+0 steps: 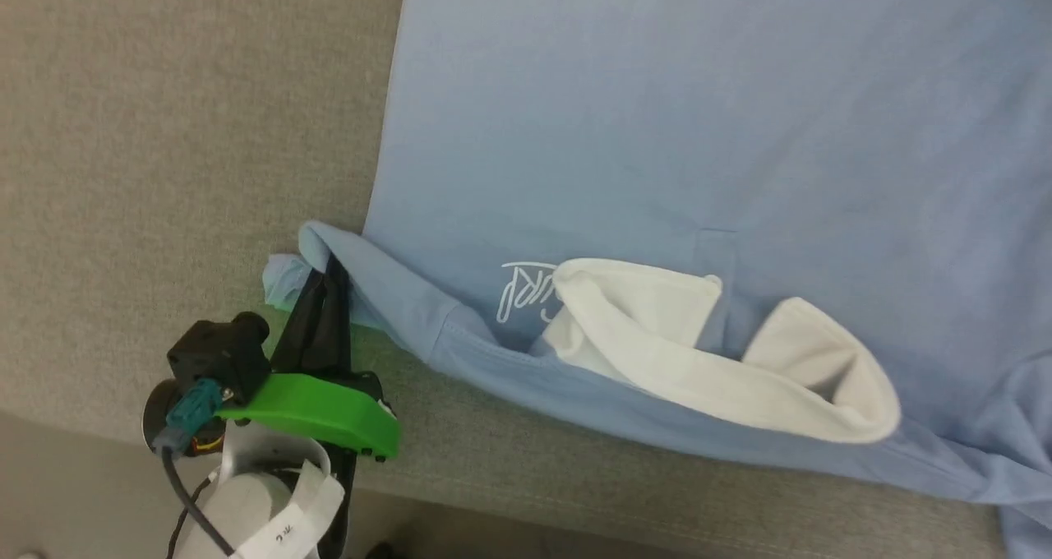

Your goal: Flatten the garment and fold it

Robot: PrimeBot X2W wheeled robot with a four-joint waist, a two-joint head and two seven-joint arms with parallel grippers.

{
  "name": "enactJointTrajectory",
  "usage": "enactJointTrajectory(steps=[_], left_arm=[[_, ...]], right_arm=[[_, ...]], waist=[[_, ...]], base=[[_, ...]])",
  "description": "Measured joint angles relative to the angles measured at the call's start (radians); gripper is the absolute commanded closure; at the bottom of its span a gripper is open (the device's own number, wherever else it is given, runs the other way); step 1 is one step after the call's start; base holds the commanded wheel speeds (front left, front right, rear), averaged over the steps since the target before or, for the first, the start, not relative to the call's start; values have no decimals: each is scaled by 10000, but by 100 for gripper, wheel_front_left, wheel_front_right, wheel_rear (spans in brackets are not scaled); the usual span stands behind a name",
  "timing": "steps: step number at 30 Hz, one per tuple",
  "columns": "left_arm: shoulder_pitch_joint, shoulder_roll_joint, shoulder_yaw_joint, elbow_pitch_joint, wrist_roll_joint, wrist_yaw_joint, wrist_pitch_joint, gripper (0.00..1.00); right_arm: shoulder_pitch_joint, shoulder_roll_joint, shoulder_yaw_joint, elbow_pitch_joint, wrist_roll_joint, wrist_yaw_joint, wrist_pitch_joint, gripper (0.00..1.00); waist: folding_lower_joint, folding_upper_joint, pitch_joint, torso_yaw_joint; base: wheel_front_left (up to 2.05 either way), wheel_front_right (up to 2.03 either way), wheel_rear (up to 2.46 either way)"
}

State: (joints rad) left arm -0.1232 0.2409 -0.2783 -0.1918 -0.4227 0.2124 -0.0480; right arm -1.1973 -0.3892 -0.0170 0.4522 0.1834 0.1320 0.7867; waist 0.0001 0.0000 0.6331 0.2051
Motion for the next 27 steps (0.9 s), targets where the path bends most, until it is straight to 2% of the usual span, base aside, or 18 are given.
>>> enactJointTrajectory(steps=[7, 15, 21, 25, 27], left_arm=[[249, 88, -157, 658, -102, 12, 472, 100], [548, 209, -213, 1233, -435, 10, 748, 100], [664, 194, -265, 1653, -554, -21, 817, 100], [663, 138, -290, 1896, -631, -90, 803, 100], [662, 111, -309, 1988, -633, -90, 784, 100]], right_arm=[[2624, -527, 558, -696, 1191, 0, 249, 100], [6743, -625, 105, -2259, 2052, 0, 512, 100], [9688, 474, -403, -2884, 2309, 0, 686, 100], [10790, 1358, -337, -2711, 2316, 0, 773, 100], [11030, 1584, -213, -2589, 2316, 0, 861, 100]], waist=[[-1, 0, -1577, -623], [-1, 0, -3285, -1284], [-2, 0, -4313, -1718], [-2, 1, -4746, -1920], [-2, 0, -4877, -1968]], base=[[0, 0, 0], [0, 0, 0], [0, 0, 0], [0, 0, 0], [0, 0, 0]])
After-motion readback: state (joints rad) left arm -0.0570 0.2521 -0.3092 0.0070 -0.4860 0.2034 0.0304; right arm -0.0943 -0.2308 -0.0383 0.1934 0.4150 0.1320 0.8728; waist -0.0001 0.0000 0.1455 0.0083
